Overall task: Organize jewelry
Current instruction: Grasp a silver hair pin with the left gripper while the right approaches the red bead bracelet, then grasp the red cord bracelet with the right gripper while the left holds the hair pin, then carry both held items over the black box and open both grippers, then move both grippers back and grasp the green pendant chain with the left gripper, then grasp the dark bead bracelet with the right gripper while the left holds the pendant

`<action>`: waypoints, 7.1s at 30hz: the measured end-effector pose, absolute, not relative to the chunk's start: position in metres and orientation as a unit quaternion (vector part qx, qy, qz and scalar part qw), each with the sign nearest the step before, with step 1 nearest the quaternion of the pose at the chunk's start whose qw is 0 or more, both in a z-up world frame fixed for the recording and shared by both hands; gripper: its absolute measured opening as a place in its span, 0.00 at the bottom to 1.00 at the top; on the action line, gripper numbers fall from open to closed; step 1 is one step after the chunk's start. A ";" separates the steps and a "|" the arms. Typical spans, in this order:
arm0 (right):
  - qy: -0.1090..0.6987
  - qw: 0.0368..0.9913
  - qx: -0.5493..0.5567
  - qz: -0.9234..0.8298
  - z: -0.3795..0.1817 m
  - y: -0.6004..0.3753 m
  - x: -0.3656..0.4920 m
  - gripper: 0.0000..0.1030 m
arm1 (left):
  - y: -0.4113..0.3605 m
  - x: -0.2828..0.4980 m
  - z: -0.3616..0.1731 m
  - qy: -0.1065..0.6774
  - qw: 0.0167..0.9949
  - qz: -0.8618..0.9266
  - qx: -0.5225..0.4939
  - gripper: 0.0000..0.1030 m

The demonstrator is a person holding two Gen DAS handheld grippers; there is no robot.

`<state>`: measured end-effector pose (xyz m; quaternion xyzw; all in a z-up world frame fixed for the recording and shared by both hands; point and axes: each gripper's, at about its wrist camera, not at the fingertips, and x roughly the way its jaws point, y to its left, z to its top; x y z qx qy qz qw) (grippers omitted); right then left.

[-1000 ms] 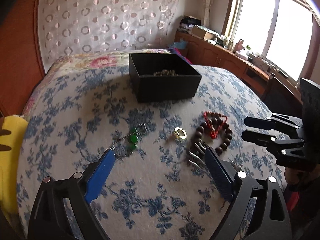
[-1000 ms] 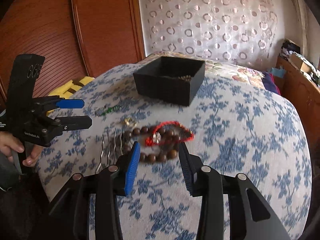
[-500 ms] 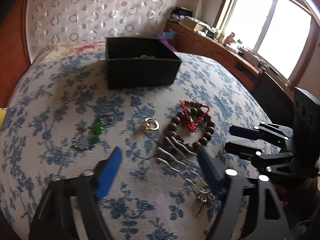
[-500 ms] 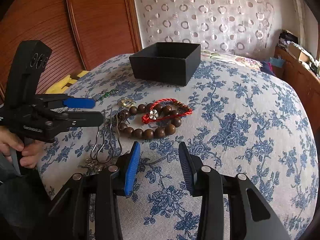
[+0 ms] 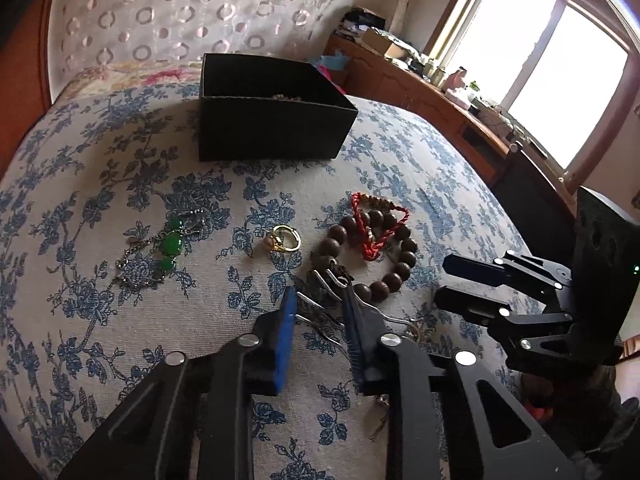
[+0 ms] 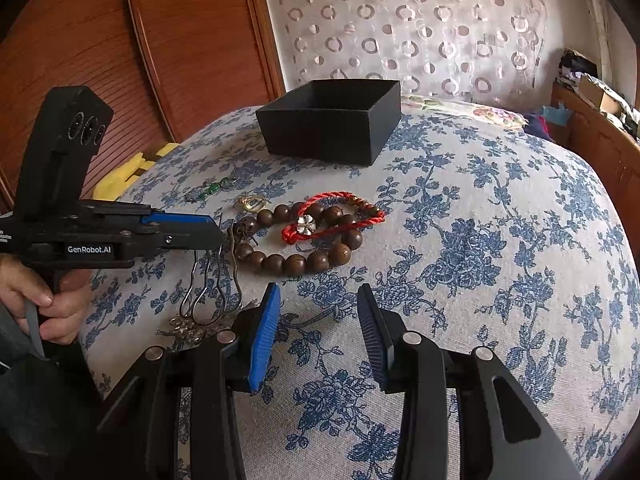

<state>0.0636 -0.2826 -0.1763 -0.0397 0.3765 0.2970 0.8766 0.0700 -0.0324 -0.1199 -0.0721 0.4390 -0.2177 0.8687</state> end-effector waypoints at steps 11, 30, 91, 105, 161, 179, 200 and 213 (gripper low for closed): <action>0.375 0.876 -0.053 0.298 -0.175 -0.277 0.063 0.41 | -0.022 0.046 -0.079 0.379 0.893 -0.228 -0.081 0.03; 0.386 0.869 -0.094 0.295 -0.157 -0.269 0.140 0.12 | -0.005 0.032 -0.034 0.308 0.934 -0.175 -0.050 0.01; 0.321 0.877 -0.071 0.352 -0.113 -0.224 0.247 0.09 | -0.005 0.170 0.012 0.275 0.950 -0.149 -0.022 0.01; 0.299 0.898 -0.033 0.321 -0.106 -0.251 0.254 0.30 | -0.020 0.230 -0.011 0.302 0.940 -0.155 -0.026 0.01; 0.356 0.882 -0.099 0.292 -0.145 -0.251 0.151 0.30 | 0.029 0.141 -0.078 0.379 0.918 -0.117 0.018 0.74; 0.388 0.865 -0.138 0.286 -0.178 -0.244 0.123 0.30 | 0.039 0.094 -0.108 0.412 0.902 -0.125 0.022 0.81; 0.388 0.865 -0.137 0.287 -0.178 -0.245 0.123 0.30 | -0.002 0.116 -0.120 0.437 0.887 -0.136 0.058 0.19; 0.389 0.866 -0.141 0.283 -0.177 -0.243 0.122 0.14 | 0.009 0.105 -0.109 0.412 0.898 -0.148 0.044 0.10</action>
